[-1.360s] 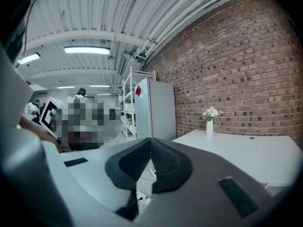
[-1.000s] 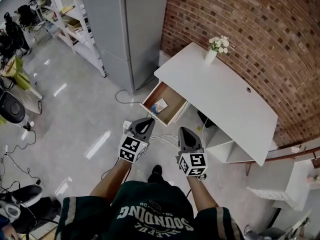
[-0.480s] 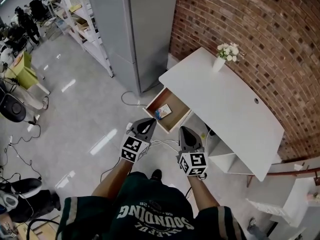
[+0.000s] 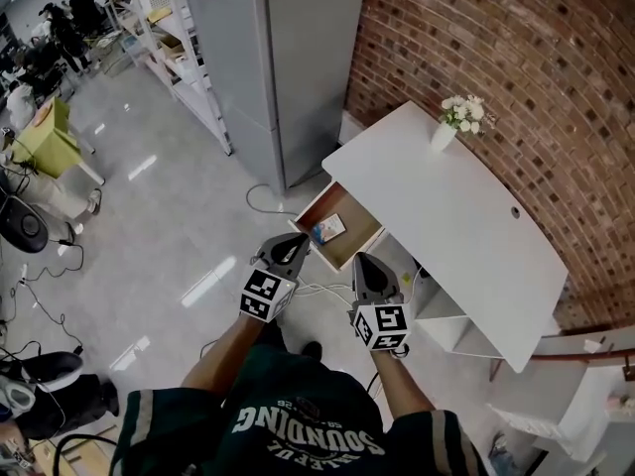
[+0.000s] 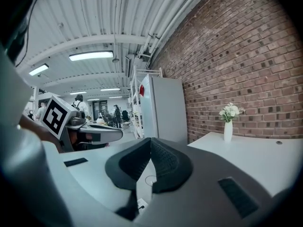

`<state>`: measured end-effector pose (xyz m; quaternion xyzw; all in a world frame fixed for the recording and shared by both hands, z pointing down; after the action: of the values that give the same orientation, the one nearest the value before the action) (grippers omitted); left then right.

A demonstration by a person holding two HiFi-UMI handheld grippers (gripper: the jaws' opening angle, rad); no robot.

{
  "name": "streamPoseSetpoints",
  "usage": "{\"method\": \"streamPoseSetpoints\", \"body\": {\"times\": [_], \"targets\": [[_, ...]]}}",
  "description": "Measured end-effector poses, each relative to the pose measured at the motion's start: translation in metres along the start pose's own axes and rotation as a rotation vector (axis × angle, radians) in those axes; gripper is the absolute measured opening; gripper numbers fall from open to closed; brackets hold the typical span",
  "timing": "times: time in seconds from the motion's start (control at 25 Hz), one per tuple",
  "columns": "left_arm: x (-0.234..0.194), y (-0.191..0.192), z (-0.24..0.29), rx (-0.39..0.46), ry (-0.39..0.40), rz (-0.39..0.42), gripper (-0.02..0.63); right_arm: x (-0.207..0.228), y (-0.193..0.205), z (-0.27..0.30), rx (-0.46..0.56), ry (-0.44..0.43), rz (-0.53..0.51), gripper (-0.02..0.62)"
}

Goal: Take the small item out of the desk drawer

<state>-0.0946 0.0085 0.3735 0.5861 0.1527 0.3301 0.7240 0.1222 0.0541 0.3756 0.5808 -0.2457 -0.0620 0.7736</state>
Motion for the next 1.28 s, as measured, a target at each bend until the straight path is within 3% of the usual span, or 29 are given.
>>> {"method": "streamPoseSetpoints", "body": {"times": [0.4, 0.84, 1.28], "targets": [[-0.043, 0.008, 0.036, 0.011, 0.1, 0.028, 0.016, 0.002, -0.002, 0.038, 0.028, 0.112, 0.02, 0.025], [-0.107, 0.014, 0.096, 0.034, 0.261, 0.039, 0.017, -0.001, -0.008, 0.095, 0.042, 0.264, 0.046, 0.025], [-0.134, 0.024, 0.136, 0.027, 0.407, 0.04, 0.017, -0.002, -0.005, 0.124, 0.025, 0.393, 0.084, 0.025]]}}
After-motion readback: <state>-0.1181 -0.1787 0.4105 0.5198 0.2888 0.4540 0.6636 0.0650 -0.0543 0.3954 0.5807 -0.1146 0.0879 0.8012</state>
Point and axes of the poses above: the fingertips, and each gripper's own axes: z forward along the fingers, x to its right, y out of its underside, the point moved 10 cm from there along -z, backward along the fingers, and after that the axes turned 11 degrees about z, right-handed, at the moved point
